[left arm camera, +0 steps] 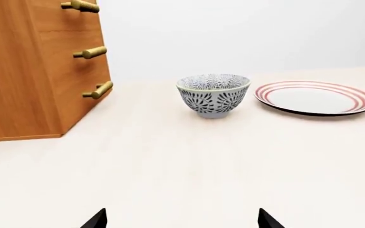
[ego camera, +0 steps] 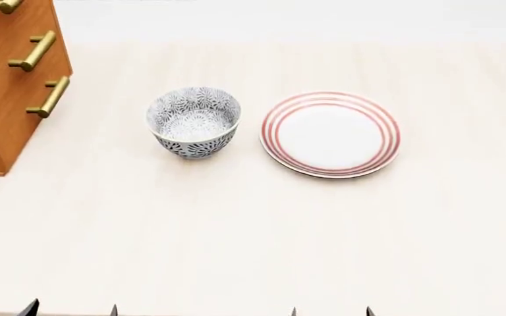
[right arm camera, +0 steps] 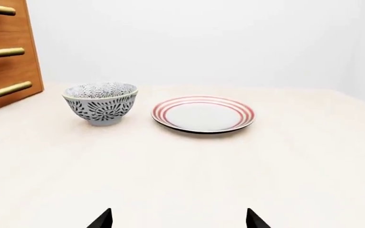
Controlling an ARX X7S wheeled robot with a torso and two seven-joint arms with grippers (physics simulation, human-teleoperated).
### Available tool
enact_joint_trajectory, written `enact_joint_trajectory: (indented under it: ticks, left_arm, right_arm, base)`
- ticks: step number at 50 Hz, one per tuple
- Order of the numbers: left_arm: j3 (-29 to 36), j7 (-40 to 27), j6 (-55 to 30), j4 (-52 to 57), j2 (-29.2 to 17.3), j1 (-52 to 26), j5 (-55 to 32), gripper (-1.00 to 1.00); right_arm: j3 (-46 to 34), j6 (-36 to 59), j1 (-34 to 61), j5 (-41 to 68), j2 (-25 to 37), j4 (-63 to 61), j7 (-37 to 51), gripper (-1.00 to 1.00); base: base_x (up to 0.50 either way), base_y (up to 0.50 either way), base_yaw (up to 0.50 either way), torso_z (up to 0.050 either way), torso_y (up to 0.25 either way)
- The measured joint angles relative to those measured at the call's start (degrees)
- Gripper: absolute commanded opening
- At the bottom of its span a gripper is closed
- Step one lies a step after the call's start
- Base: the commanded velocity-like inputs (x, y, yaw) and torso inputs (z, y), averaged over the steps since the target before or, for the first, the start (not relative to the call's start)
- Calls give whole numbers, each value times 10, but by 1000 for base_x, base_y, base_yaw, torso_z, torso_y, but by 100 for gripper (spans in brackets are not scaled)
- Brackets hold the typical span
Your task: Open the top drawer of the cabinet.
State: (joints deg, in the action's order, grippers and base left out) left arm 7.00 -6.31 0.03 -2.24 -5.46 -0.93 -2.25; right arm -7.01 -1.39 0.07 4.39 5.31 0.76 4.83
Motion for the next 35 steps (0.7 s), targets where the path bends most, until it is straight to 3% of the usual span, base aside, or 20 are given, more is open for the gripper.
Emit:
enact_joint_trajectory:
  ticks: [20, 26, 35]
  left_arm:
    - [16, -16, 0, 0, -12, -1, -12, 100]
    - [20, -20, 0, -1, -15, -2, -17, 100]
    - [25, -25, -2, -1, -19, -2, -23, 100]
  right_arm:
    - [-15, -4, 0, 15, 13, 0, 13, 100]
    - [-19, -5, 0, 21, 17, -3, 15, 100]
    - [-23, -15, -3, 34, 21, -7, 16, 100]
  base:
    - [0, 0, 0, 50, 0]
    - [23, 0, 0, 0, 0]
    - [482, 0, 0, 0, 0]
